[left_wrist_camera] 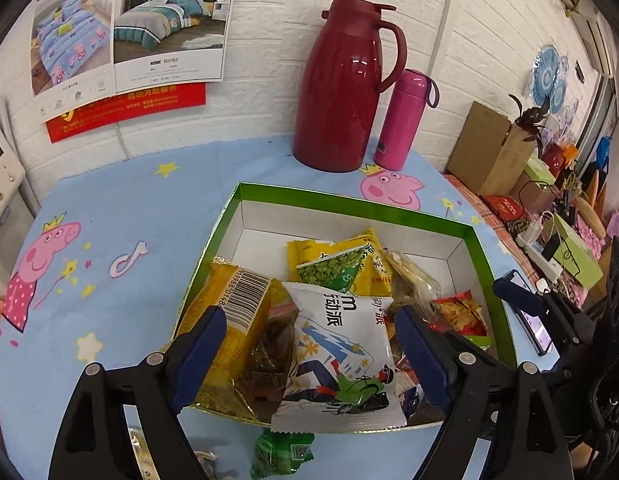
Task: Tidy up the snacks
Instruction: 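Carry both packs into the green box and release them, then withdraw both tools toward the orange apple-chip bag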
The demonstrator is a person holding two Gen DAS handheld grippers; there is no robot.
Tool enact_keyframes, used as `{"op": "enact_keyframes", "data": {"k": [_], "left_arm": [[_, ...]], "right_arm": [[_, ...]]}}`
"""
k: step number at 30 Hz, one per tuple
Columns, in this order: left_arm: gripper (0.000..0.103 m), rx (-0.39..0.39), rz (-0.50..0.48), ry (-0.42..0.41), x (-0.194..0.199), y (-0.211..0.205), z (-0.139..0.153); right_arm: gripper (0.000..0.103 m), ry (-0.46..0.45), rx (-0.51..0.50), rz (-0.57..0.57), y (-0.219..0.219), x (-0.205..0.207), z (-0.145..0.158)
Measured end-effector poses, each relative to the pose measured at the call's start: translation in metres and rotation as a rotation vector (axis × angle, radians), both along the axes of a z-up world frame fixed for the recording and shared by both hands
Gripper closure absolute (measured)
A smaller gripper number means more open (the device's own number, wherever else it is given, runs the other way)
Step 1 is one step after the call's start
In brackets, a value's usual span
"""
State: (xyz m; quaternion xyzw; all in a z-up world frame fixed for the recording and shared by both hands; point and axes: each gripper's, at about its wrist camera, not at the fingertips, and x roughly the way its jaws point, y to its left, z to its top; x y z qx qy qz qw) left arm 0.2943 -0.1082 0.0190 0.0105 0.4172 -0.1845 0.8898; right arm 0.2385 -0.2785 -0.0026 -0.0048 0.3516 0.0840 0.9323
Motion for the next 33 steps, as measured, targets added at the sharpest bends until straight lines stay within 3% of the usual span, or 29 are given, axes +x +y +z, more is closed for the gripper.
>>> {"op": "enact_keyframes", "data": {"k": [13,22,30,33], "left_arm": [[0.015,-0.001,-0.003,-0.053,-0.052,0.011,0.035],[0.015,0.06,-0.055,-0.082,-0.122,0.037,0.065],[0.015,0.043,-0.079,-0.044,-0.185,0.077,0.064],[0.015,0.072,-0.093,-0.021,-0.208,0.084,0.059]], "right_arm": [[0.008,-0.078,-0.005,0.035,0.012,-0.053,0.044],[0.008,-0.076,0.01,0.147,0.02,-0.12,0.082],[0.008,-0.074,-0.03,0.24,0.024,-0.187,0.108],[0.008,-0.074,-0.057,0.275,0.028,-0.209,0.117]]}}
